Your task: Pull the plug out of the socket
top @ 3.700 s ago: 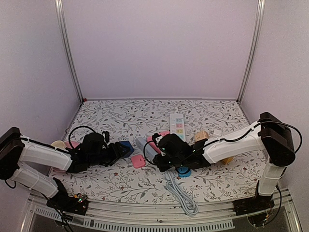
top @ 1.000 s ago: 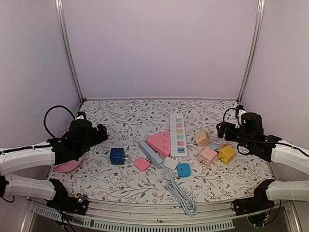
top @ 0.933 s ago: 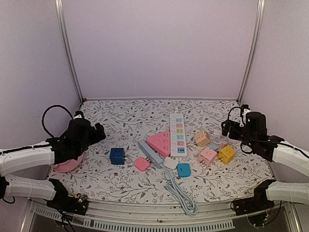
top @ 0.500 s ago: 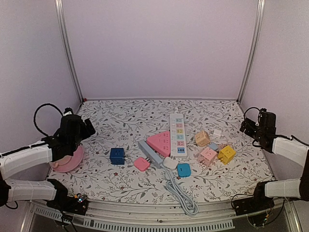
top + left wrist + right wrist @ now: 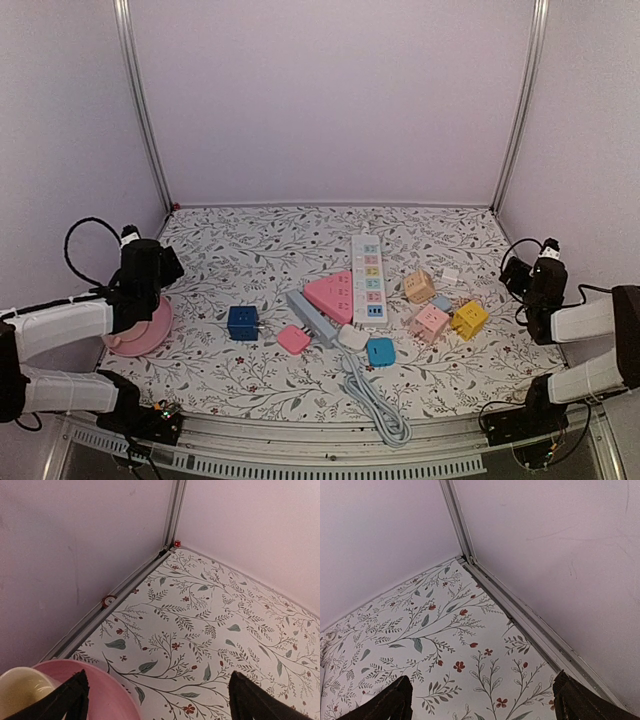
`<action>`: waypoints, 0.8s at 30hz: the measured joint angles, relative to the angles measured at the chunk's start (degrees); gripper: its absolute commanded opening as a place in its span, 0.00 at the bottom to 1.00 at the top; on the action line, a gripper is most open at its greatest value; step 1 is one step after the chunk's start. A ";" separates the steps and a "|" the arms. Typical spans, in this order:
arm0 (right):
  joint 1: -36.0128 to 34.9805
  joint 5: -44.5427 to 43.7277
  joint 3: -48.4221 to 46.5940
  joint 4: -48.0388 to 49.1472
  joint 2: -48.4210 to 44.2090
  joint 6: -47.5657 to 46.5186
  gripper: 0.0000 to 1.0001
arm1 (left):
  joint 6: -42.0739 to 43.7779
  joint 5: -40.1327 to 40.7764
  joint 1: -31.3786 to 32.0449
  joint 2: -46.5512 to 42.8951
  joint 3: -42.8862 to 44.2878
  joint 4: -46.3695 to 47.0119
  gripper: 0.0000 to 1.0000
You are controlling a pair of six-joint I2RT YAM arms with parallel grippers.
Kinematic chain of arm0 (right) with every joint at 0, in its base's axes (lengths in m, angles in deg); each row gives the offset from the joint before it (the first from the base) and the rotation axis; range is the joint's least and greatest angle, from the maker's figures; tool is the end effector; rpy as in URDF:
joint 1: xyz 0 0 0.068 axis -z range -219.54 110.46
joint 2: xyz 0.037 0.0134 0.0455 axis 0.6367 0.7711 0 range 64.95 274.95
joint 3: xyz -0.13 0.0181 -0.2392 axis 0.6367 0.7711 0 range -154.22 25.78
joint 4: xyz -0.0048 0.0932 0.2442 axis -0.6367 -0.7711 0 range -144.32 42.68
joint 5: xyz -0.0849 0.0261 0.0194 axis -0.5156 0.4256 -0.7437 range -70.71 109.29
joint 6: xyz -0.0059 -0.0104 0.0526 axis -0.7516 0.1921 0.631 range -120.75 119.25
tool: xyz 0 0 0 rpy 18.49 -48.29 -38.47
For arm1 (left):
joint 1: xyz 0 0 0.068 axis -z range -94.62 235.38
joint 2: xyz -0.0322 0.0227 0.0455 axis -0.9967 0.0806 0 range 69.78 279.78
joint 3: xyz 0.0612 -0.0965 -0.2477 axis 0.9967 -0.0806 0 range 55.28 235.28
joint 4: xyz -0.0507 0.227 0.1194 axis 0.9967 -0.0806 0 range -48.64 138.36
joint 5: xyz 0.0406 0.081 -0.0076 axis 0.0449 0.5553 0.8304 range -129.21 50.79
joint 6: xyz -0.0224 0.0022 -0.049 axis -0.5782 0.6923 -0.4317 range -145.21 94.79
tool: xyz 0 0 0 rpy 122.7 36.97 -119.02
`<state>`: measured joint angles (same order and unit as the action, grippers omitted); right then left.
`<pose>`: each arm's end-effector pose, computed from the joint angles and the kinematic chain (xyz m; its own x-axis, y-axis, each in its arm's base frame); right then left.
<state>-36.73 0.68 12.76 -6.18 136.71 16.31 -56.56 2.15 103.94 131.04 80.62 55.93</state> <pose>0.2176 -0.0221 0.1533 -0.1859 0.2877 -0.9395 0.4237 0.8862 0.1875 0.2117 -0.0462 0.2020 -0.2218 -0.3375 -0.9148 -0.5010 0.8443 -0.1900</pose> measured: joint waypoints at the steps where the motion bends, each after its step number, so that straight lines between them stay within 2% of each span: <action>1: 0.00 -0.11 -0.02 2.14 0.87 -0.35 0.99 | 0.70 0.37 -0.24 0.00 -0.39 1.05 0.97; 6: 0.00 0.79 -0.48 10.60 4.11 -2.95 0.99 | 5.11 0.96 -0.85 -0.87 -4.52 10.78 0.97; 10: 0.00 1.86 1.14 20.31 6.80 -5.05 0.99 | 10.80 2.25 -1.01 -1.75 -8.68 20.41 0.97; 13: 0.00 4.24 1.99 24.11 9.03 -6.82 0.99 | 15.78 3.10 -1.29 -1.33 -10.32 27.28 0.97; 18: -1.01 9.51 1.57 29.97 13.46 -10.82 0.99 | 21.55 3.87 -2.49 4.28 -11.02 37.00 0.97; 24: -2.71 12.87 1.05 31.10 15.41 -14.69 0.99 | 26.84 0.22 -3.39 12.57 -12.87 45.97 0.97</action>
<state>-39.44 13.55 13.81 24.93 152.12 1.62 -29.72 2.37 100.56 143.60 67.75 101.90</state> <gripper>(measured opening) 0.989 0.975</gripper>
